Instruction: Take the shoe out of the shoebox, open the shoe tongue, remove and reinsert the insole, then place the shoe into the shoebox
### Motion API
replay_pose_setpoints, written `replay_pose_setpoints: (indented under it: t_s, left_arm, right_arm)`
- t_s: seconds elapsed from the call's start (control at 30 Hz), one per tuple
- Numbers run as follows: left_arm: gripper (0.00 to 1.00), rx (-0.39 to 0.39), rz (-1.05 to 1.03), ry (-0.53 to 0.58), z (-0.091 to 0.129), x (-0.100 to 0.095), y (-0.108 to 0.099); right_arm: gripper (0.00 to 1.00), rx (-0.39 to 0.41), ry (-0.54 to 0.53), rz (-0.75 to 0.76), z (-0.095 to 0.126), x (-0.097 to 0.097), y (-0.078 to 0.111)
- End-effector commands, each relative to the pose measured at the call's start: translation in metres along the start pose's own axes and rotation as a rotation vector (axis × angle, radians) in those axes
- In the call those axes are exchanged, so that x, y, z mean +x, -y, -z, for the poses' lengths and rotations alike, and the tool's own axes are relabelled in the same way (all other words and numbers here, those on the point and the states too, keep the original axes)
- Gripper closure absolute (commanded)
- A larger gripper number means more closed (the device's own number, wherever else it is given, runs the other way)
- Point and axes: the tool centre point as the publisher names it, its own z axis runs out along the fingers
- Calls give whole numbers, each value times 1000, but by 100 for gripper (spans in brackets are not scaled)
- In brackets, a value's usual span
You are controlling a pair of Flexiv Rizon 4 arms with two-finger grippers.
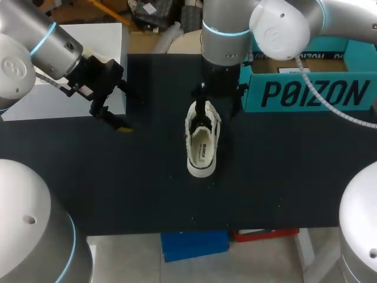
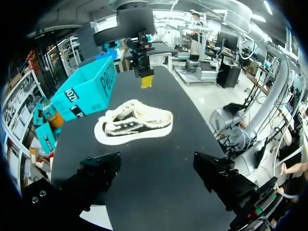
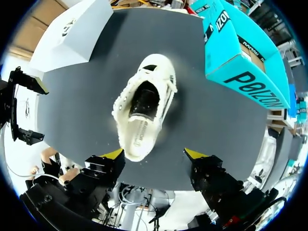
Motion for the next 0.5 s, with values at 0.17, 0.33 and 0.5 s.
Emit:
replay_pose_setpoints:
  t_s: [0.17,0.33,0.5]
  left_arm:
    - [0,0,-1,3,-2,0,-1]
    - [0,0,-1,3,-2,0,-1]
    - [0,0,-1,3,-2,0,-1]
  right_arm:
    - [19,-1,-4,-46,-21,-8,-13]
    - [25,-8,-16,-71,-40,-15,-24]
    - [34,-13,-35,-81,-56,-17,-35]
